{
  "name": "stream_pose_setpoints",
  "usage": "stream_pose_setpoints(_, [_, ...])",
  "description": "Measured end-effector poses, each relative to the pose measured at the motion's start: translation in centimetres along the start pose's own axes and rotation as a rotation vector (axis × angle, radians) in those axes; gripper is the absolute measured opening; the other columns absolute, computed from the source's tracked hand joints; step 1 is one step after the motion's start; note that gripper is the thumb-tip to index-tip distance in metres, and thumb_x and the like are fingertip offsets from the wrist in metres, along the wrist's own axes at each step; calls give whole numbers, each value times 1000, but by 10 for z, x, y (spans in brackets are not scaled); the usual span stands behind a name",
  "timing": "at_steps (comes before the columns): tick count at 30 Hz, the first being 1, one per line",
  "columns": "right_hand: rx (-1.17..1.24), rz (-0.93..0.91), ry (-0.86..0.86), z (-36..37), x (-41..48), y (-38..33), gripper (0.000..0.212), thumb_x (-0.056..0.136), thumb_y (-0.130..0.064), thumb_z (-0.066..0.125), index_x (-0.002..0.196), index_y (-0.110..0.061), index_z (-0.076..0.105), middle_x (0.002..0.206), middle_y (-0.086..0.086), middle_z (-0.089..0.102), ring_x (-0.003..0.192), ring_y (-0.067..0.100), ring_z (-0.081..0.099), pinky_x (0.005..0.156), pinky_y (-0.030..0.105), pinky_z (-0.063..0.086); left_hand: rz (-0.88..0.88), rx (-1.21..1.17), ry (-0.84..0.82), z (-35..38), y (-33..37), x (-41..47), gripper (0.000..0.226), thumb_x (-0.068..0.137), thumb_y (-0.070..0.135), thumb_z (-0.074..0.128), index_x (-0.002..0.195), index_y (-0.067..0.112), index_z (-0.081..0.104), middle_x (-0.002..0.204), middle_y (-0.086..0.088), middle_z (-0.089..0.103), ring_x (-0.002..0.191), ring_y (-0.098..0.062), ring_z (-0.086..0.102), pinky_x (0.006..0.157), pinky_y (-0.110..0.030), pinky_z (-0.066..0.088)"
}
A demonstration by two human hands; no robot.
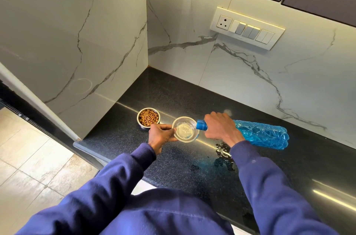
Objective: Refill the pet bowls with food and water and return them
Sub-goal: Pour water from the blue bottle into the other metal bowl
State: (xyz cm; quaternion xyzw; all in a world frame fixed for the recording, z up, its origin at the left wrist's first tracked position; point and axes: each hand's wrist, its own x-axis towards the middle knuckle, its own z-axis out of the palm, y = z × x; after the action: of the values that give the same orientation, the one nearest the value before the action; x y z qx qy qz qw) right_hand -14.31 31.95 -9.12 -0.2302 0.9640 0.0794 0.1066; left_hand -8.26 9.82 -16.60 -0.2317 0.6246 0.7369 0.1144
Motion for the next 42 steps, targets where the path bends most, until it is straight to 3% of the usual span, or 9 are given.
stream_pose_setpoints(16, [-5, 3, 13, 2, 3, 5, 35, 80, -30, 69, 110, -14, 64, 84, -1, 50, 75, 18, 53, 81, 41, 42, -16, -17, 4, 2, -4, 6, 15, 88, -8, 71, 103, -12, 72, 99, -24, 76, 72, -24, 79, 63, -32, 66])
stream_pose_setpoints(21, [73, 30, 67, 6, 5, 7, 32, 79, -31, 68, 106, -14, 65, 86, 0, 58, 79, 21, 61, 88, 45, 46, -22, -34, -6, 4, -2, 6, 14, 89, -8, 71, 102, -11, 72, 99, -25, 76, 75, -25, 79, 64, -33, 66])
stream_pose_setpoints(25, [256, 79, 148, 10, 5, 10, 18, 81, -36, 71, 82, -20, 65, 70, -6, 60, 66, 17, 62, 77, 37, 46, -29, -41, -10, 8, 0, 5, 19, 89, -8, 71, 107, -14, 70, 103, -27, 75, 81, -30, 78, 67, -36, 67])
stream_pose_setpoints(27, [398, 108, 204, 11, 4, 14, 27, 82, -33, 72, 64, -26, 53, 56, -12, 52, 50, 8, 51, 63, 28, 40, -35, -55, -12, 10, 1, 4, 21, 90, -8, 70, 109, -15, 69, 104, -28, 74, 88, -34, 77, 68, -38, 67])
stream_pose_setpoints(29, [591, 140, 291, 11, 2, 21, 35, 83, -29, 72, 59, -30, 47, 50, -13, 48, 43, 4, 43, 53, 24, 35, -37, -65, -17, 11, 2, 4, 19, 90, -9, 70, 108, -14, 69, 105, -28, 74, 91, -37, 76, 69, -40, 67])
stream_pose_setpoints(31, [803, 186, 387, 13, -3, 31, 33, 87, -29, 73, 60, -28, 54, 50, -11, 55, 44, 6, 48, 48, 24, 37, -39, -68, -18, 13, 2, 4, 16, 89, -9, 69, 105, -12, 69, 105, -28, 74, 89, -36, 76, 69, -40, 67])
stream_pose_setpoints(34, [946, 310, 512, 18, -11, 47, 32, 89, -37, 76, 68, -13, 66, 62, 0, 71, 55, 15, 67, 54, 29, 49, -44, -76, -3, 16, 0, 6, 19, 89, -10, 70, 107, -15, 69, 105, -30, 74, 84, -34, 76, 69, -41, 66])
stream_pose_setpoints(38, [1088, 394, 692, 27, -25, 65, 34, 86, -40, 78, 73, -11, 67, 66, -4, 73, 60, 3, 70, 61, 15, 50, -75, -95, 36, 20, -3, 9, 26, 88, -12, 69, 112, -19, 65, 108, -34, 71, 83, -36, 75, 62, -36, 66])
stream_pose_setpoints(42, [1225, 431, 810, 37, -40, 72, 34, 86, -34, 81, 79, -4, 67, 72, 12, 72, 67, 22, 72, 63, 21, 54, -108, -108, 84, 25, -9, 13, 29, 88, -13, 69, 115, -22, 62, 113, -37, 68, 81, -35, 73, 53, -30, 64])
